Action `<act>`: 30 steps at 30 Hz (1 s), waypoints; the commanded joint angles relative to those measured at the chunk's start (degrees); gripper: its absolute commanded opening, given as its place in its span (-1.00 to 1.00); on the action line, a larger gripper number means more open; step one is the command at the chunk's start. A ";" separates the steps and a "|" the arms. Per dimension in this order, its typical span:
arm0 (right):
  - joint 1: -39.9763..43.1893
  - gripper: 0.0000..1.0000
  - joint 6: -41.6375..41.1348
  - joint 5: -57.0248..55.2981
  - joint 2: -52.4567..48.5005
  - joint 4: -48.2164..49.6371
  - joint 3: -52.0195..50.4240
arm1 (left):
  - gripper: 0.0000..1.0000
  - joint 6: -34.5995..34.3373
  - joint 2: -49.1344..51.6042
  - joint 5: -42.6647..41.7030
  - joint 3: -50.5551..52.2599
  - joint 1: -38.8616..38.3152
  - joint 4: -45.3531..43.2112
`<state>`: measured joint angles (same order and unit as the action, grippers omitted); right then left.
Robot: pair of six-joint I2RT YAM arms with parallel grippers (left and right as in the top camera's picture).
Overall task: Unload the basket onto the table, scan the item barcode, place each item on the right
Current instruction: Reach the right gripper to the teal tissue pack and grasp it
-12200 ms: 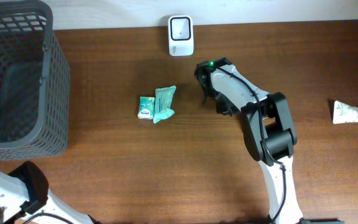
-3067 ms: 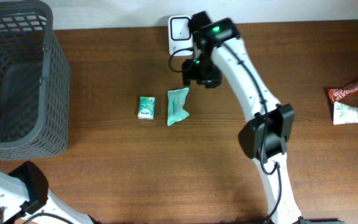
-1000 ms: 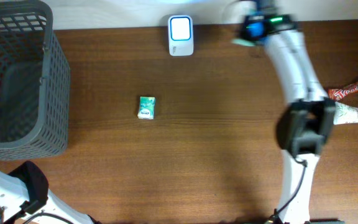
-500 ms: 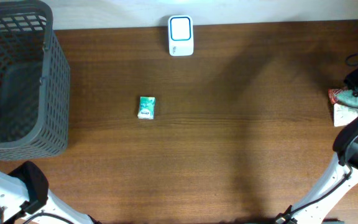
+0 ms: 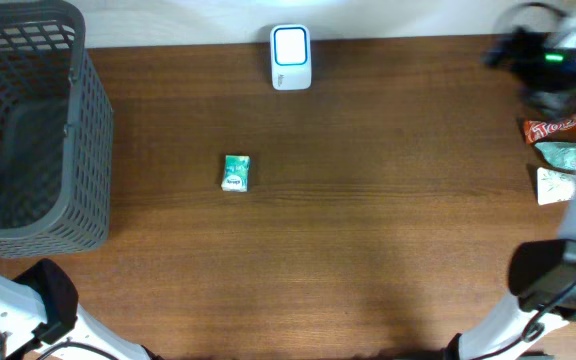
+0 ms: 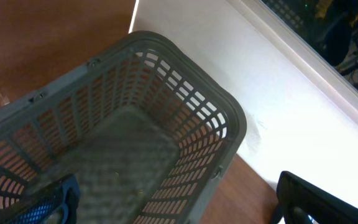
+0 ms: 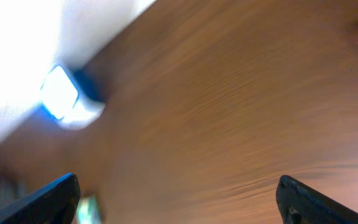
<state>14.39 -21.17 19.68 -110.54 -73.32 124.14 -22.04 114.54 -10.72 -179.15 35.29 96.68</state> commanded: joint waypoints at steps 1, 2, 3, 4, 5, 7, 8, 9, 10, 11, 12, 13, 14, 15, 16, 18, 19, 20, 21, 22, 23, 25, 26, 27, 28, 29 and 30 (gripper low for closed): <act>-12.20 0.94 3.85 3.65 -3.78 0.31 -1.92 | 0.98 0.52 -0.39 -0.20 -0.15 0.15 0.02; -17.11 0.89 3.80 3.69 -5.81 1.49 -2.12 | 0.98 0.52 -0.42 -0.20 -0.15 0.15 0.02; -21.77 0.88 3.74 3.72 -8.17 2.67 -2.12 | 0.98 0.52 -0.42 -0.20 -0.15 0.15 0.02; -25.88 0.88 2.69 3.72 -10.86 3.56 -2.12 | 0.98 0.52 -0.42 -0.17 -0.15 0.15 0.02; -28.87 0.88 0.81 3.74 -13.07 4.35 -2.12 | 0.98 0.52 -0.39 -0.20 -0.15 0.15 0.02; -34.23 0.88 -2.45 4.83 -18.23 7.32 -2.12 | 0.98 0.52 -0.39 -0.20 -0.15 0.15 0.02; -36.52 0.88 -3.34 6.95 -20.81 9.14 -2.12 | 0.98 0.52 -0.42 -0.20 -0.15 0.15 0.02; -38.93 0.86 -3.34 11.80 -24.06 12.00 -2.12 | 0.98 0.52 -0.39 -0.20 -0.15 0.15 0.02; -40.59 0.80 -3.37 15.76 -26.45 14.32 -2.12 | 0.98 0.52 -0.42 -0.20 -0.15 0.15 0.02; -41.27 0.77 -3.91 16.94 -27.47 15.32 -2.12 | 0.98 0.52 -0.39 -0.20 -0.15 0.15 0.02; -41.81 0.76 -5.07 17.05 -28.17 15.72 -2.12 | 0.98 0.52 -0.42 -0.20 -0.15 0.15 0.02; -42.29 0.75 -5.95 17.00 -28.76 15.96 -2.12 | 0.98 0.52 -0.39 -0.20 -0.15 0.15 0.02; -42.88 0.71 -5.95 17.00 -29.29 16.44 -2.12 | 0.98 0.52 -0.39 -0.20 -0.15 0.15 0.02; -43.34 0.68 -5.97 16.98 -29.42 16.94 -2.12 | 0.98 0.50 -0.39 -0.20 -0.15 0.15 0.02; -43.89 0.64 -5.97 16.74 -29.51 17.62 -2.12 | 0.98 0.52 -0.39 -0.20 -0.15 0.15 0.02; -45.16 0.60 -9.07 12.41 -29.62 18.40 -2.12 | 0.98 0.52 -0.39 -0.20 -0.15 0.15 0.02; -45.51 0.56 -11.21 9.66 -29.70 18.93 -2.43 | 0.98 0.52 -0.42 -0.20 -0.15 0.15 0.02; -45.57 0.54 -12.35 9.20 -29.70 21.00 -3.58 | 0.98 0.52 -0.42 -0.20 -0.15 0.15 0.02; -45.57 0.54 -13.57 10.10 -29.70 23.43 -5.25 | 0.98 0.52 -0.42 -0.20 -0.15 0.15 0.02; -45.57 0.53 -14.12 12.59 -29.70 26.73 -7.63 | 0.98 0.52 -0.39 -0.20 -0.15 0.15 0.02; -45.57 0.52 -14.14 14.34 -29.70 28.50 -8.92 | 0.98 0.52 -0.42 -0.20 -0.15 0.15 0.02; -45.59 0.47 -15.26 17.90 -29.73 31.58 -11.85 | 0.98 0.52 -0.39 -0.20 -0.15 0.15 0.02; -45.79 0.45 -15.43 17.90 -29.70 32.52 -13.09 | 0.98 0.52 -0.42 -0.20 -0.15 0.15 0.02; -45.97 0.42 -15.43 17.88 -29.73 33.31 -13.99 | 0.98 0.52 -0.39 -0.20 -0.15 0.15 0.02; -46.23 0.36 -15.82 17.84 -29.73 33.81 -14.53 | 0.98 0.52 -0.39 -0.20 -0.15 0.15 0.02; -46.58 0.31 -15.82 17.84 -29.73 34.69 -15.04 | 0.98 0.52 -0.39 -0.20 -0.15 0.15 0.02; -47.01 0.22 -15.82 17.84 -29.73 35.28 -15.21 | 0.98 0.52 -0.39 -0.20 -0.15 0.15 0.02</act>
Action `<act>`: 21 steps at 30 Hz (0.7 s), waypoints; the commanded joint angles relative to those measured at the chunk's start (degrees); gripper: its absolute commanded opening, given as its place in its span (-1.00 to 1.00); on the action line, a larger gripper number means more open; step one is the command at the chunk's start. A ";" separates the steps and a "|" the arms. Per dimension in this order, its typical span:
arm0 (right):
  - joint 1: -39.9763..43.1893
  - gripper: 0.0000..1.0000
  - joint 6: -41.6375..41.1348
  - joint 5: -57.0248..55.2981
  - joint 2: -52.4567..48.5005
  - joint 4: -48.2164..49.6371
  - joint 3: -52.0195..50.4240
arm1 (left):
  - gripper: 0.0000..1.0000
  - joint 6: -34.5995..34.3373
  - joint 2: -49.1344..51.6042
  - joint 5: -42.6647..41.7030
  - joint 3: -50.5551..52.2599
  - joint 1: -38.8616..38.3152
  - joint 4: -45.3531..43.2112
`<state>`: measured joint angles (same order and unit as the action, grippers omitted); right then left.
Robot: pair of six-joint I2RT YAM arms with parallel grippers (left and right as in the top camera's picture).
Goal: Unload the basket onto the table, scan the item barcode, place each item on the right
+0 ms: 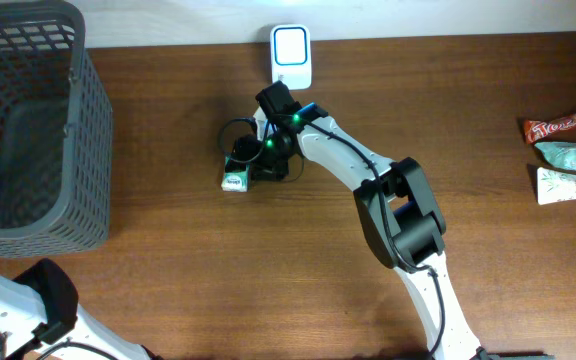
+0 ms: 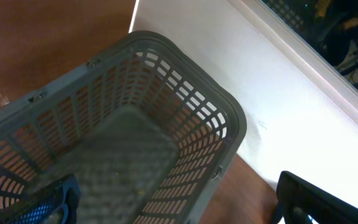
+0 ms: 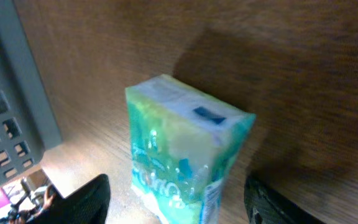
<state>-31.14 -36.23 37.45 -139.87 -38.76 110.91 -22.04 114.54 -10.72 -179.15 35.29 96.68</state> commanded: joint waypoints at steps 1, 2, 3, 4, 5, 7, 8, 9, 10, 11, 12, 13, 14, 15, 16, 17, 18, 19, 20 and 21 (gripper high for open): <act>-1.86 -0.01 -0.74 -0.22 -0.39 0.94 -2.01 | 0.98 0.52 -0.42 -0.20 -0.15 0.15 0.02; -2.23 -0.43 -0.72 -0.85 -0.39 0.94 -2.01 | 0.98 0.52 -0.39 -0.20 -0.15 0.15 0.02; -2.23 -0.88 -0.72 -0.52 -0.39 0.87 -2.01 | 0.99 0.52 -0.42 -0.20 -0.15 0.15 0.02; -2.10 -0.92 -0.70 0.98 -0.37 0.90 -2.01 | 0.98 0.52 -0.39 -0.20 -0.15 0.15 0.02; -1.68 -0.92 -0.37 3.67 -0.33 0.90 -1.99 | 0.98 0.52 -0.39 -0.20 -0.15 0.15 0.02; 0.37 -0.92 5.92 17.94 -0.31 1.07 -1.92 | 0.98 0.52 -0.39 -0.20 -0.15 0.15 0.02; 1.81 -0.92 10.32 28.81 -0.31 1.05 -1.95 | 0.98 0.52 -0.42 -0.20 -0.15 0.15 0.02; 2.58 -0.92 12.46 34.38 -0.31 0.96 -1.95 | 0.98 0.52 -0.39 -0.20 -0.15 0.15 0.02; 3.21 -0.92 13.64 37.90 -0.31 0.81 -1.95 | 0.98 0.52 -0.39 -0.20 -0.15 0.15 0.02; 3.56 -0.92 14.49 39.98 -0.31 0.81 -1.95 | 0.98 0.52 -0.39 -0.20 -0.15 0.15 0.02; 3.78 -0.92 15.02 40.59 -0.31 0.61 -1.95 | 0.98 0.52 -0.42 -0.20 -0.15 0.15 0.02; 3.74 -0.92 15.02 40.85 -0.31 0.63 -1.95 | 0.98 0.52 -0.42 -0.20 -0.15 0.15 0.02; 3.54 -0.92 15.04 41.09 -0.31 0.66 -1.95 | 0.98 0.52 -0.39 -0.20 -0.15 0.15 0.02; 3.28 -0.92 16.35 41.64 -0.31 0.66 -1.95 | 0.98 0.50 -0.39 -0.20 -0.15 0.15 0.02; 2.99 -0.92 18.16 41.64 -0.31 0.42 -1.95 | 0.98 0.52 -0.39 -0.20 -0.15 0.15 0.02; 2.75 -0.92 18.27 41.38 -0.31 0.44 -1.95 | 0.98 0.52 -0.42 -0.20 -0.15 0.15 0.02; 2.69 -0.92 18.21 40.15 -0.31 0.37 -1.95 | 0.98 0.52 -0.42 -0.20 -0.15 0.15 0.02; 2.69 -0.92 17.59 37.09 -0.31 -0.70 -1.95 | 0.98 0.52 -0.39 -0.20 -0.15 0.15 0.02; 2.71 -0.92 16.00 31.82 -0.31 -3.15 -1.95 | 0.98 0.52 -0.39 -0.20 -0.15 0.15 0.02; 2.69 -0.92 15.80 26.64 -0.31 -6.19 -1.95 | 0.98 0.52 -0.42 -0.20 -0.15 0.15 0.02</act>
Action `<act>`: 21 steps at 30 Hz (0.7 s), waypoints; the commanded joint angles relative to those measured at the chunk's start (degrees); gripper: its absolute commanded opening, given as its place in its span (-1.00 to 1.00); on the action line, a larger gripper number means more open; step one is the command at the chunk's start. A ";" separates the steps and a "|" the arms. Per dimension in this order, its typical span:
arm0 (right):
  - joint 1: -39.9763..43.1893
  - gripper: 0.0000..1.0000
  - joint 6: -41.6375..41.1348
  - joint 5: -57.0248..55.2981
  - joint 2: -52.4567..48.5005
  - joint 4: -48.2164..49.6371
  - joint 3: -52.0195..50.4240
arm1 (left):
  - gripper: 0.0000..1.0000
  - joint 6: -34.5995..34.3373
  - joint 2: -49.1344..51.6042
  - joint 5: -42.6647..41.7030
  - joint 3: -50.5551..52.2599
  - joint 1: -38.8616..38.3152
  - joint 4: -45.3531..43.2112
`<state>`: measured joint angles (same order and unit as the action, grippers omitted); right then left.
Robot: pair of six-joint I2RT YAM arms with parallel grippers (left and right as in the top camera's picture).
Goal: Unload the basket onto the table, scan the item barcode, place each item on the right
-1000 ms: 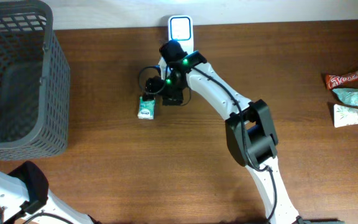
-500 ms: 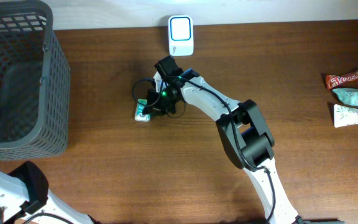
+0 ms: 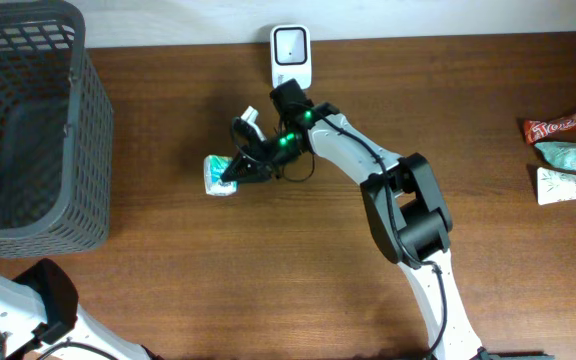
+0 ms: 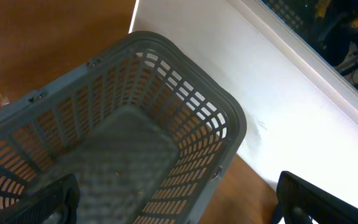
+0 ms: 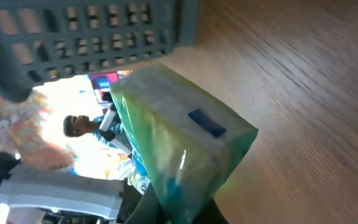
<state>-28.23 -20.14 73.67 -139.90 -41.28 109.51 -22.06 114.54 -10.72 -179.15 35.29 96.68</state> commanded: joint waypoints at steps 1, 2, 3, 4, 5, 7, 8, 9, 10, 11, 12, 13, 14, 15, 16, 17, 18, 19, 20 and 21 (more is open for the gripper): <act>-0.22 -0.92 -0.28 -18.82 -0.02 -9.35 -0.52 | 0.98 0.52 -0.39 -0.20 -0.15 0.15 0.02; -0.22 -0.91 -0.55 -25.62 0.13 -13.38 -0.39 | 0.98 0.55 -0.42 -0.20 -0.15 0.15 0.02; -0.09 -0.83 -1.79 -36.54 0.72 -19.96 0.42 | 0.98 0.55 -0.42 -0.20 -0.15 0.15 0.02; 0.13 -0.82 -1.81 -45.53 1.53 -25.09 1.51 | 0.98 0.55 -0.39 -0.20 -0.15 0.15 0.00; 0.20 -0.82 -2.80 -51.63 2.12 -28.35 2.49 | 0.98 0.55 -0.39 -0.20 -0.15 0.15 0.02; 0.22 -0.82 -4.85 -61.88 3.85 -34.07 4.87 | 0.98 0.55 -0.39 -0.20 -0.15 0.15 0.00; 0.24 -0.73 -4.90 -65.75 4.66 -36.52 6.36 | 0.98 0.52 -0.42 -0.20 -0.15 0.15 0.02; 0.22 -0.48 -6.73 -71.04 5.29 -40.28 8.79 | 0.98 0.55 -0.42 -0.20 -0.15 0.15 0.02; 0.22 -0.25 -7.34 -73.94 5.42 -42.66 10.38 | 0.98 0.55 -0.39 -0.20 -0.15 0.15 0.02; 0.22 0.04 -7.52 -77.20 5.42 -45.29 12.11 | 0.98 0.55 -0.42 -0.20 -0.15 0.15 0.02; 0.20 0.25 -8.09 -80.04 5.44 -47.30 13.55 | 0.98 0.55 -0.42 -0.20 -0.15 0.15 0.02; 0.17 0.57 -8.90 -83.89 5.44 -50.73 17.51 | 0.98 0.55 -0.42 -0.20 -0.15 0.15 0.02; 0.11 0.58 -8.87 -83.78 5.44 -51.98 19.82 | 0.98 0.55 -0.42 -0.20 -0.15 0.15 0.02; -0.28 0.61 -8.81 -83.21 5.46 -53.05 22.62 | 0.98 0.55 -0.42 -0.20 -0.15 0.15 0.02; -0.70 0.62 -7.82 -82.79 5.44 -53.16 23.78 | 0.98 0.52 -0.42 -0.20 -0.15 0.15 0.02; -1.40 0.61 -4.87 -81.07 5.44 -52.52 24.59 | 0.98 0.55 -0.42 -0.20 -0.15 0.15 0.02; -2.12 0.61 -2.62 -79.32 5.44 -51.76 24.55 | 0.98 0.55 -0.42 -0.20 -0.15 0.15 0.02; -2.80 0.58 -2.14 -78.31 5.31 -51.23 24.24 | 0.98 0.55 -0.42 -0.20 -0.15 0.15 0.02; -4.20 0.54 -2.16 -77.96 5.14 -50.53 23.34 | 0.98 0.55 -0.42 -0.20 -0.15 0.15 0.02; -5.22 0.51 -2.19 -78.23 4.96 -50.03 22.53 | 0.98 0.55 -0.42 -0.20 -0.15 0.15 0.02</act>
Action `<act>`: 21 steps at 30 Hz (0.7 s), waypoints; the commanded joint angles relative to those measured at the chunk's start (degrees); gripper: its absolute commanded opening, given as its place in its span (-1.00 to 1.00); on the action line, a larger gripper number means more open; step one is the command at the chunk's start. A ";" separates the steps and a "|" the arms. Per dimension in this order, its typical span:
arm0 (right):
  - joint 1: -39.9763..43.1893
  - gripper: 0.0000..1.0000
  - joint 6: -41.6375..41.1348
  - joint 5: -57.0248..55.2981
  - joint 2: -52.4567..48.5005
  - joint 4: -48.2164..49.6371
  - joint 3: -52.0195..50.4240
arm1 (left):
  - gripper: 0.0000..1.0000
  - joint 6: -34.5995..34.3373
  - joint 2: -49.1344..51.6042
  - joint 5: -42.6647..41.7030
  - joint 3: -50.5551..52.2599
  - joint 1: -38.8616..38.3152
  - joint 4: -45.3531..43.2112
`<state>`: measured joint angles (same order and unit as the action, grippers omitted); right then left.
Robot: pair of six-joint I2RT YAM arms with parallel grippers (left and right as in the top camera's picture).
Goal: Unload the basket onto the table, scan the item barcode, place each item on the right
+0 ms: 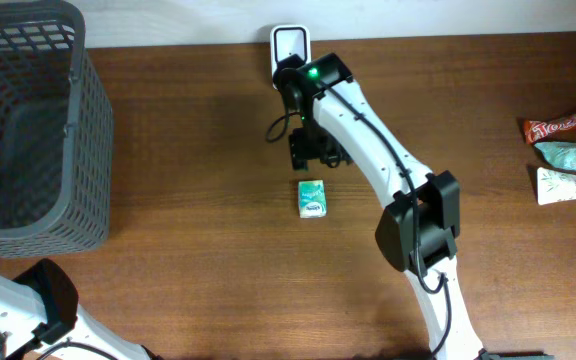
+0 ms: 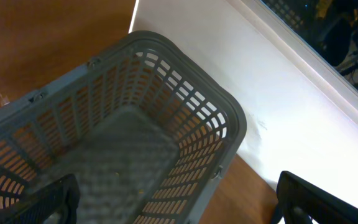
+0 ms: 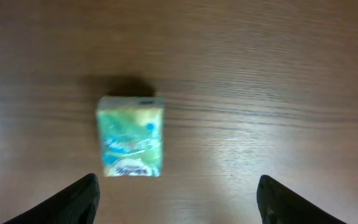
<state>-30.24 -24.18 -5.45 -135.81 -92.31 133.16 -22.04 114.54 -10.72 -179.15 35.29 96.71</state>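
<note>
A small green tissue packet [image 1: 311, 198] lies flat on the wooden table [image 1: 198, 280], label side up. My right gripper [image 1: 314, 150] hangs just behind it, between it and the white scanner [image 1: 289, 45] at the table's back edge, which the arm partly covers. In the right wrist view the packet [image 3: 131, 144] lies left of centre, above the open right gripper [image 3: 182, 208], with nothing between the fingers. My left gripper [image 2: 176, 211] is open over the grey basket [image 2: 166, 118], holding nothing.
The grey mesh basket [image 1: 28, 130] fills the table's left end. A red snack bar [image 1: 552, 128] and two pale wrappers [image 1: 568, 156] lie at the right edge. The left arm's base [image 1: 43, 295] sits at the front left corner.
The right gripper held the packet tilted up, left of the scanner. Now the packet lies flat farther right and nearer the front, and the gripper is open and apart from it.
The packet first lay mid-table with the right arm off at the far right. Then the right gripper stood open at the packet, then was shut on it and held it tilted. Now the packet lies released in a new spot. The left arm has not moved.
</note>
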 commanded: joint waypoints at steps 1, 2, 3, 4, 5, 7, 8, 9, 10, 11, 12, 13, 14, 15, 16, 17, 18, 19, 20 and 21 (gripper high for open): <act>-4.39 0.46 1.88 0.33 0.68 1.57 -1.95 | 0.98 0.52 -0.42 -0.20 -0.15 0.15 0.00; -6.08 0.36 1.84 -1.27 0.42 2.86 -3.65 | 0.98 0.52 -0.42 -0.20 -0.15 0.15 0.00; -7.50 0.33 0.76 -3.28 0.42 4.94 -6.29 | 0.98 0.50 -0.42 -0.20 -0.15 0.15 0.00; -8.81 0.29 -0.33 -4.85 0.42 7.28 -9.20 | 0.98 0.52 -0.42 -0.20 -0.15 0.15 0.00; -9.60 0.27 -0.72 -5.68 0.42 9.09 -11.47 | 0.98 0.52 -0.42 -0.20 -0.15 0.15 0.00; -10.58 0.27 -4.24 -7.82 0.42 11.93 -15.23 | 0.98 0.52 -0.42 -0.20 -0.15 0.15 0.00; -10.73 0.27 -4.42 -8.17 0.42 13.49 -17.14 | 0.98 0.52 -0.42 -0.17 -0.15 0.15 0.00; -10.73 0.27 -4.44 -8.13 0.42 14.88 -18.82 | 0.98 0.52 -0.42 -0.20 -0.15 0.15 0.00; -10.71 0.27 -4.42 -8.55 0.42 15.98 -20.44 | 0.98 0.52 -0.42 -0.17 -0.15 0.15 0.00; -10.67 0.21 -4.44 -8.74 0.42 16.52 -21.14 | 0.98 0.52 -0.42 -0.20 -0.15 0.13 0.00; -10.67 0.13 -4.44 -8.74 0.42 16.83 -21.59 | 0.98 0.52 -0.42 -0.20 -0.15 0.15 0.00; -10.62 0.05 -4.44 -8.74 0.42 17.53 -22.14 | 0.98 0.52 -0.42 -0.17 -0.15 0.15 0.00; -10.62 0.04 -4.42 -8.79 0.42 19.23 -23.41 | 0.98 0.52 -0.42 -0.20 -0.15 0.15 0.00; -10.60 0.03 -4.39 -9.44 0.42 20.68 -25.11 | 0.98 0.52 -0.42 -0.17 -0.15 0.15 0.00; -10.60 -0.04 -4.42 -9.70 0.42 21.14 -25.97 | 0.98 0.52 -0.42 -0.20 -0.15 0.15 0.00; -10.60 -0.29 -4.44 -9.31 0.42 21.24 -26.40 | 0.98 0.52 -0.42 -0.20 -0.15 0.15 0.00; -10.56 -0.68 -4.44 -7.89 0.44 21.31 -26.29 | 0.98 0.52 -0.42 -0.20 -0.15 0.15 0.00; -10.45 -0.84 -4.39 -6.75 0.46 21.11 -25.44 | 0.98 0.52 -0.42 -0.20 -0.15 0.15 0.00; -9.90 -0.92 -4.37 -5.16 0.46 20.20 -23.61 | 0.98 0.52 -0.42 -0.20 -0.15 0.15 -0.02; -9.11 -0.92 -4.33 -3.17 0.46 18.34 -20.61 | 0.98 0.52 -0.42 -0.20 -0.15 0.15 0.00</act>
<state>-40.53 -28.47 -15.31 -134.50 -72.77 108.88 -22.04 114.54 -10.72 -179.13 35.29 96.68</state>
